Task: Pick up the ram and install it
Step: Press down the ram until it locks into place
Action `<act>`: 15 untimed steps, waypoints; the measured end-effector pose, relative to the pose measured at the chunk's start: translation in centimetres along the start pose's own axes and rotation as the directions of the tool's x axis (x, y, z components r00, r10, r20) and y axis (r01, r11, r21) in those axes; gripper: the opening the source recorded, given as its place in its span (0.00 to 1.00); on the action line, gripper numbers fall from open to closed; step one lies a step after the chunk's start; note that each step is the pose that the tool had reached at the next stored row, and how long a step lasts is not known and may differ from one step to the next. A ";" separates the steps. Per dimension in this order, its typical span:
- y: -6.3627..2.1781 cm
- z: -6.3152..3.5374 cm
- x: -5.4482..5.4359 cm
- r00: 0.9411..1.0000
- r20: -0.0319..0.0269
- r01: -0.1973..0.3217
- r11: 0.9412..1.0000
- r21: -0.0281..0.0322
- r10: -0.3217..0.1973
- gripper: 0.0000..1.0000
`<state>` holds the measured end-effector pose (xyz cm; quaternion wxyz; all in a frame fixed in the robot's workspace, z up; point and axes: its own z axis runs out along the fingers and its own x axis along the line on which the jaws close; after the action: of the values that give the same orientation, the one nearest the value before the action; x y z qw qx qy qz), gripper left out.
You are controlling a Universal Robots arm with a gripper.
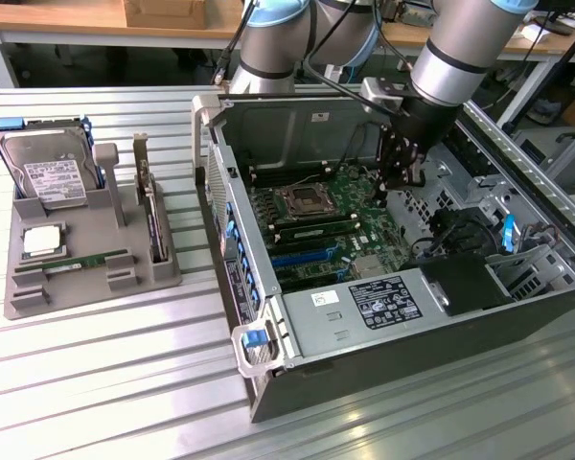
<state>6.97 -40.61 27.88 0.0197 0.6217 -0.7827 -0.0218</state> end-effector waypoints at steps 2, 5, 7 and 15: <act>0.00 0.00 0.0 1.000 0.002 -0.031 1.000 0.000 0.031 0.11; 0.00 0.00 0.0 0.997 0.005 -0.080 0.997 0.000 0.080 0.11; 0.00 0.00 0.0 0.995 0.006 -0.099 0.995 -0.001 0.099 0.11; 0.00 0.01 0.0 0.981 0.011 -0.194 0.981 -0.002 0.194 0.11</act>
<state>6.97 -40.61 27.87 0.0175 0.5423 -0.8396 -0.0236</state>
